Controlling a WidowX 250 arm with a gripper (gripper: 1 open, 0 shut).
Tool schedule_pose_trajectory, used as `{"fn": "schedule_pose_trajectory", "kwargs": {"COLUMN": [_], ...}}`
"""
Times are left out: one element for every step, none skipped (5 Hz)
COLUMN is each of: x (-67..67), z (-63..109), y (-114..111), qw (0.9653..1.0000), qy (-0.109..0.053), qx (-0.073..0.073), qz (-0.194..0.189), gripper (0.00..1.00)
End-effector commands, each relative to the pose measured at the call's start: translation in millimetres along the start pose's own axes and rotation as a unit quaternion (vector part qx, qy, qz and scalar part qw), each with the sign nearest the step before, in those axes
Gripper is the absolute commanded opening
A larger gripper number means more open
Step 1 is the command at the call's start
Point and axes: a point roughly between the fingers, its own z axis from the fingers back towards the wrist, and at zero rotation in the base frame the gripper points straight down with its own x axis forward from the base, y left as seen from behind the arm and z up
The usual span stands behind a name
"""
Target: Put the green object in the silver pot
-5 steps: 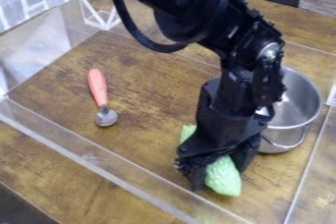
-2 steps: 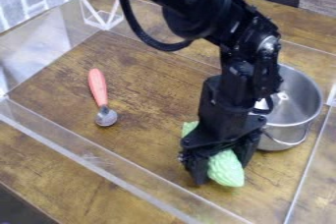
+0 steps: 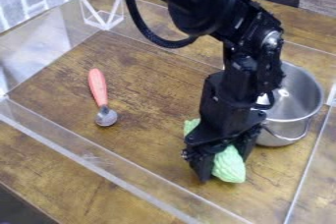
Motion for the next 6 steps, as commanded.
{"fn": "schedule_pose_trajectory", "kwargs": {"x": [12.9,15.3,14.2,22.8,23.2,28.6], "z": [20.1,35.8,47.9,43.1,61.2,85.7], "y": [-6,8,24,35,17,-5], "qw": [0.9997,0.9996,0.9993,0.9994,0.9989,0.9983], "qy": [-0.004,0.001,0.013,0.015,0.031,0.040], "qx": [-0.023,-0.016,-0.012,-0.014,-0.027,-0.042], "qz": [0.012,0.021,0.033,0.029,0.022,-0.008], "gripper": [0.00,0.00,0.00,0.00,0.00,0.00]}}
